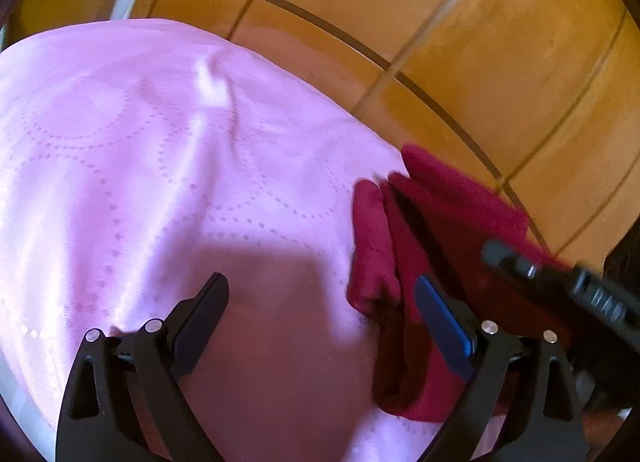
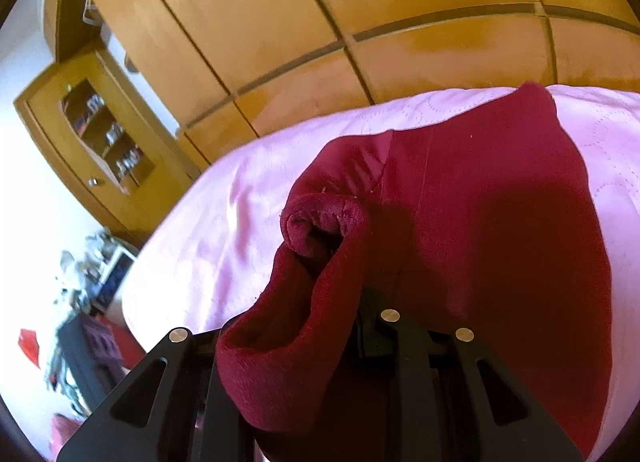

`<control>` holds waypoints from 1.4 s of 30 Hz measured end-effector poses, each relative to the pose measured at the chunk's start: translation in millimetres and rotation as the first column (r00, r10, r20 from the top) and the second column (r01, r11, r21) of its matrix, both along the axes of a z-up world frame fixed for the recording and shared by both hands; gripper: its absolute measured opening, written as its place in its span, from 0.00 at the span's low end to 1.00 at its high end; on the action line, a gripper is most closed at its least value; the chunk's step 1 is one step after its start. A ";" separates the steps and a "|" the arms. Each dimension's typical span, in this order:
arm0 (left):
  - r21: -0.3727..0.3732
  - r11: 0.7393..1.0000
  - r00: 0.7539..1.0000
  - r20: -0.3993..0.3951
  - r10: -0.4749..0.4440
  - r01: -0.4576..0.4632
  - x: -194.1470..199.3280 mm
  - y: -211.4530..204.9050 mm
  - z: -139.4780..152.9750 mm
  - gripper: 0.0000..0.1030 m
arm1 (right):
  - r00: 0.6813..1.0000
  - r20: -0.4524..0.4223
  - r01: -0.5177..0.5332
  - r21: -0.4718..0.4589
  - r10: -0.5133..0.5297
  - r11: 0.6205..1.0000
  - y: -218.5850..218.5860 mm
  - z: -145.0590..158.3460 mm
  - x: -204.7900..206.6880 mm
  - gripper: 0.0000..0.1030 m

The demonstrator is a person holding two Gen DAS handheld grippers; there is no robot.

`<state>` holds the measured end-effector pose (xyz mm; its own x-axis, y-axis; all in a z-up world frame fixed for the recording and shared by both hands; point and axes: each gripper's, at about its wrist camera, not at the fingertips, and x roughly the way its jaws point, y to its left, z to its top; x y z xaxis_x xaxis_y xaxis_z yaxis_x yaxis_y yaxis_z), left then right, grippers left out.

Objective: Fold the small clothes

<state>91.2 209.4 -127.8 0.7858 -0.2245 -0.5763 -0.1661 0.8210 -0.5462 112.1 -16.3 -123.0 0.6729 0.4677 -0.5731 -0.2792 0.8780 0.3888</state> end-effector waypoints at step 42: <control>0.004 0.942 0.942 0.010 -0.335 0.335 -14.3 -54.3 34.8 0.15 | 0.981 0.020 0.190 -0.320 -0.194 0.928 -117.2 -30.8 -41.9 0.95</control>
